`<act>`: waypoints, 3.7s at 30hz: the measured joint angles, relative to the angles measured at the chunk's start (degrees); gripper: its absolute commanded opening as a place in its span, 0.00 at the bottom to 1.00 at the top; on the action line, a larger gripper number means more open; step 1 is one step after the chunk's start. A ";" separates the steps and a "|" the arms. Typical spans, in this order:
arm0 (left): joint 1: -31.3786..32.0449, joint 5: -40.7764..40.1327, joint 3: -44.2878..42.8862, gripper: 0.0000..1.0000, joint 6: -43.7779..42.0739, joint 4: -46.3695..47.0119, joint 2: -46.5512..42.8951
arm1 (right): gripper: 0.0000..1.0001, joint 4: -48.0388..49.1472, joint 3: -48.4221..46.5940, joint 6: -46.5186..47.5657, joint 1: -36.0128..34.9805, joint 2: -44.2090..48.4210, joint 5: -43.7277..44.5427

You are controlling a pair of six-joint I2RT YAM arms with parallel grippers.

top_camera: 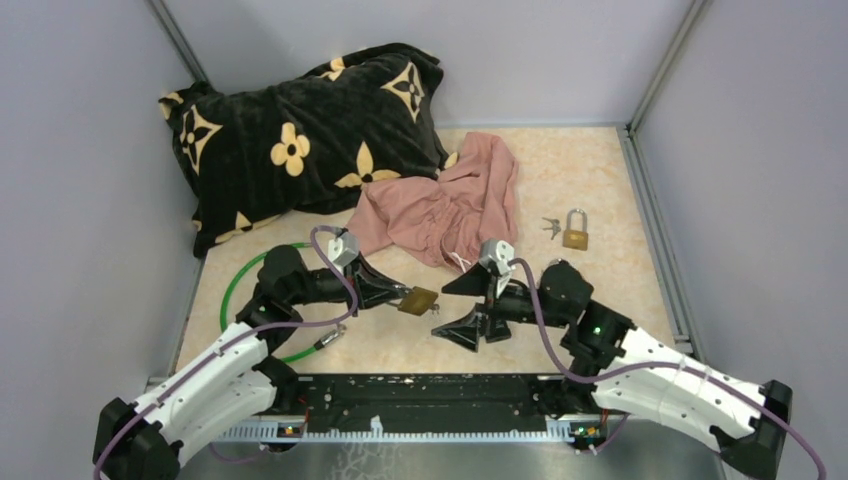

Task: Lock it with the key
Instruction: Lock the lock, then place the key at the center of the board.

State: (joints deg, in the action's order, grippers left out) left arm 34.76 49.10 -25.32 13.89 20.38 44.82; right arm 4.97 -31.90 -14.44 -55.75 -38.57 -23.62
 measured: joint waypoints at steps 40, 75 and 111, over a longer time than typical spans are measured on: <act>-0.90 6.25 -0.09 0.00 -0.17 0.22 -1.09 | 0.33 -0.33 1.62 10.43 0.04 -12.74 -3.76; -9.66 6.21 -10.03 0.00 -11.74 -12.92 -1.44 | 0.00 -6.60 4.44 5.53 8.46 -11.78 -0.94; -12.00 -6.43 1.22 0.00 8.85 -10.25 -4.50 | 0.98 -1.88 -3.67 -17.75 3.96 -34.67 13.62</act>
State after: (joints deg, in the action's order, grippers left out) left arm 22.76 42.68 -24.10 22.74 10.13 40.32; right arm 3.09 -35.57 -32.18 -51.79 -73.23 -10.00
